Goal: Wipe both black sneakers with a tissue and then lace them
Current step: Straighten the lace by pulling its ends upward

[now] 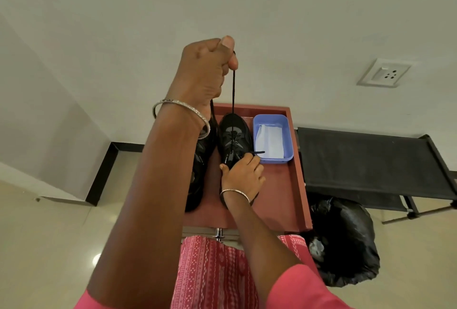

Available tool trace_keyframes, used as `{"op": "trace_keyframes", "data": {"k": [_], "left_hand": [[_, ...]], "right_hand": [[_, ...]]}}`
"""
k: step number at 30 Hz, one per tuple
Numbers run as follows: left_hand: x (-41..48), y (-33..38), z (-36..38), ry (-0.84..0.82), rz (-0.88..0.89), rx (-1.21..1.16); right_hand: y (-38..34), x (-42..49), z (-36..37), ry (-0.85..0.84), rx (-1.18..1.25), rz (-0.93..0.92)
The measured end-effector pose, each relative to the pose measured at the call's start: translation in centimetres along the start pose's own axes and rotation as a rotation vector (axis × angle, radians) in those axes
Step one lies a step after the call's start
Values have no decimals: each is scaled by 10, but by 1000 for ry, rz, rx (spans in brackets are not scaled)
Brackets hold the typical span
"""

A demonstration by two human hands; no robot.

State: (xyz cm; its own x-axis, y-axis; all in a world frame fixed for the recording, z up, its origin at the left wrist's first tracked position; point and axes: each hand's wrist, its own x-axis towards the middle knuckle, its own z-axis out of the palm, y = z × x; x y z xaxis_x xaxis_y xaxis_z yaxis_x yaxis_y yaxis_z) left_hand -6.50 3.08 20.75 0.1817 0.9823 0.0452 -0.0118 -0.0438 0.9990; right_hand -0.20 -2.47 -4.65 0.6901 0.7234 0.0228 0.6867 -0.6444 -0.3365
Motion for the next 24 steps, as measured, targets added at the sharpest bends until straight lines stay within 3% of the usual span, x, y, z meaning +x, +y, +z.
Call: {"op": "trace_keyframes", "data": {"k": [8,12,18,24], "left_hand": [[-7,5,-6,-49,-43,-90],[-15,29,-22,-72,-75,5],[-30,58,-35,-31,-43,107],[-54,82,-27,-101,-46,-18]], "right_hand": [[2,3,2,-16,10,-1],[6,6,-5,-105,64,-5],[21,31,-44,-352,446,88],[29,45,-147,-386,634,18]]}}
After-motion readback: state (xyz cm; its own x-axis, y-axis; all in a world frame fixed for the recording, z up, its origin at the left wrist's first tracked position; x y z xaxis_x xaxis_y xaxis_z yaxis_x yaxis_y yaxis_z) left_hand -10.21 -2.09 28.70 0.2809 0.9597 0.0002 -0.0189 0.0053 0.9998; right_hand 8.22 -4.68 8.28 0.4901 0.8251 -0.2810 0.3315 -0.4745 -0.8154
